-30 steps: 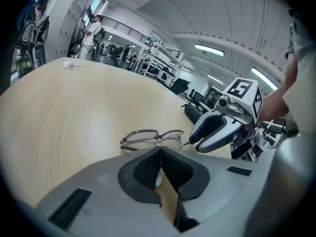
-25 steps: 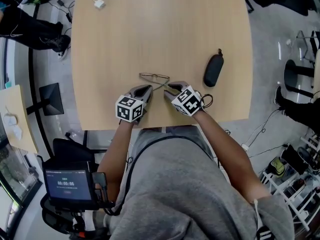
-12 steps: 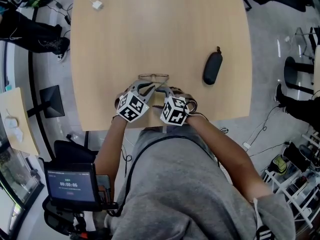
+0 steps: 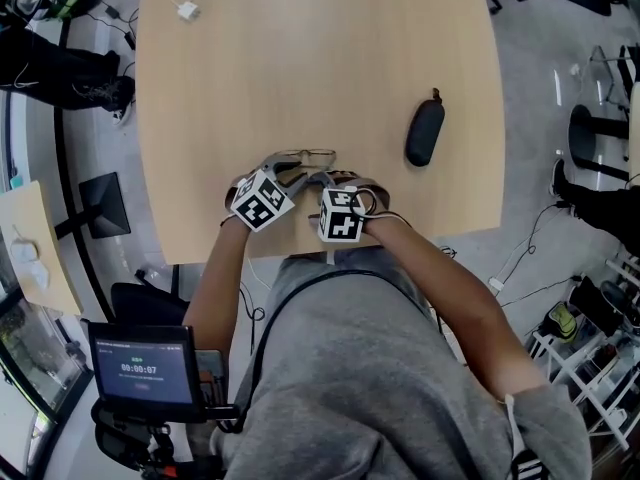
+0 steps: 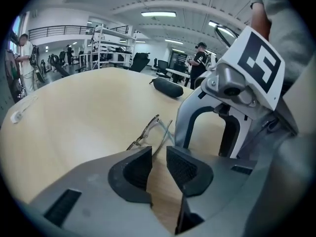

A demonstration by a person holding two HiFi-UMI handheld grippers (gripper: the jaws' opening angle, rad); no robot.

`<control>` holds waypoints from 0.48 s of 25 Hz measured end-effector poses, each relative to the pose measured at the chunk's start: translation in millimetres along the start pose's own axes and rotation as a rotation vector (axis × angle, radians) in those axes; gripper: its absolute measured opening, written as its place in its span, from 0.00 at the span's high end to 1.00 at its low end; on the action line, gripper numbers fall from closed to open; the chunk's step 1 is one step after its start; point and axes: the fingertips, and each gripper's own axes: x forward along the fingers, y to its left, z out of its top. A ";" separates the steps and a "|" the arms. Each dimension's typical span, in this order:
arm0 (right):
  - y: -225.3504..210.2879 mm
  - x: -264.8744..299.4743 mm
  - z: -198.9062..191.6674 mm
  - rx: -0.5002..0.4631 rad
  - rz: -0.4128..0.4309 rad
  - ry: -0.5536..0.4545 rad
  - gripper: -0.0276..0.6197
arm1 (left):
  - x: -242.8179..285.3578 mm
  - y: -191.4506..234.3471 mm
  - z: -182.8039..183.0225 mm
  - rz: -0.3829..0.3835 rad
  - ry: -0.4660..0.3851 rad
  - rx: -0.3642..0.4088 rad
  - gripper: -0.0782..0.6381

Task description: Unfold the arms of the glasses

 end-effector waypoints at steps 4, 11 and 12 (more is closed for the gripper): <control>14.4 5.1 -24.8 0.001 0.044 0.061 0.47 | 3.4 -1.8 -6.1 0.006 0.009 -0.009 0.80; 12.0 -21.4 -53.8 0.078 0.025 0.075 0.47 | 3.1 -2.8 -10.2 0.000 0.034 0.016 0.80; 11.4 -22.8 -55.0 0.083 0.023 0.071 0.47 | 2.1 -5.1 -5.2 0.003 0.022 0.041 0.80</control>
